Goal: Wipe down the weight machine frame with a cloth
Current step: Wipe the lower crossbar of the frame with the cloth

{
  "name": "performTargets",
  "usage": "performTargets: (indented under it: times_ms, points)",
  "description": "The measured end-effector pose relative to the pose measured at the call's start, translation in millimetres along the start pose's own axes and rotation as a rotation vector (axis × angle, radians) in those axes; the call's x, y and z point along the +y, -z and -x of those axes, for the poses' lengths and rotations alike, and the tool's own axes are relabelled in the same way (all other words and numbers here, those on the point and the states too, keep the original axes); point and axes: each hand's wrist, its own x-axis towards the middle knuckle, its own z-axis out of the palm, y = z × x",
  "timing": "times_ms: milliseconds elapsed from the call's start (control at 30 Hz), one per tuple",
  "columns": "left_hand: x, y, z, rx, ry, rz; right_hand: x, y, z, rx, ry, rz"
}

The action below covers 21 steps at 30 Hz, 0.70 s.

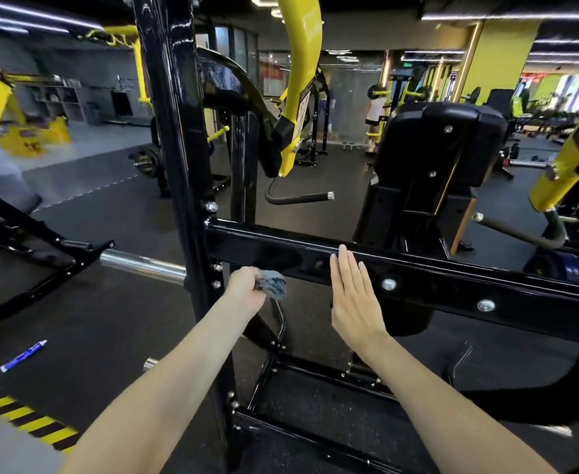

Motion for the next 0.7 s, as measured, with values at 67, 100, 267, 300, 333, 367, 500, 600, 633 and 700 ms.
performTargets:
  times_ms: [67,100,267,300,333,367,500,600,633,700]
  points:
    - [9.5,11.9,7.4,-0.079,-0.014,0.046,9.9,1.0,0.4,-0.010,0.006,0.001]
    - [18.7,19.7,10.7,-0.104,-0.045,0.094,13.4,2.6,-0.5,-0.014,0.015,-0.002]
    - [66.4,35.1,3.1,-0.052,-0.222,0.302,6.6,10.9,-15.4,0.075,0.092,-0.079]
    - [70.2,34.0,0.3,-0.001,-0.265,0.218,2.6,12.0,-20.2,0.080,0.107,-0.076]
    - [73.3,32.9,-3.7,0.059,-0.302,0.118,-1.1,13.3,-25.8,0.082,0.115,-0.069]
    - [76.8,31.1,-7.0,0.108,-0.338,0.022,-4.4,14.7,-31.1,0.083,0.118,-0.061]
    - [90.0,16.3,-17.8,0.043,-0.395,-0.206,-10.6,18.1,-42.3,0.049,0.067,-0.033]
    - [98.8,12.7,-34.0,0.169,-0.681,-0.584,-8.6,15.3,-46.1,0.075,-0.024,-0.070]
    - [100.4,13.5,-38.2,0.207,-0.832,-0.786,-8.4,14.4,-47.4,0.089,-0.057,-0.090]
    - [95.2,12.0,-45.1,0.191,-1.022,-1.118,-8.9,14.3,-49.6,0.120,-0.115,-0.117]
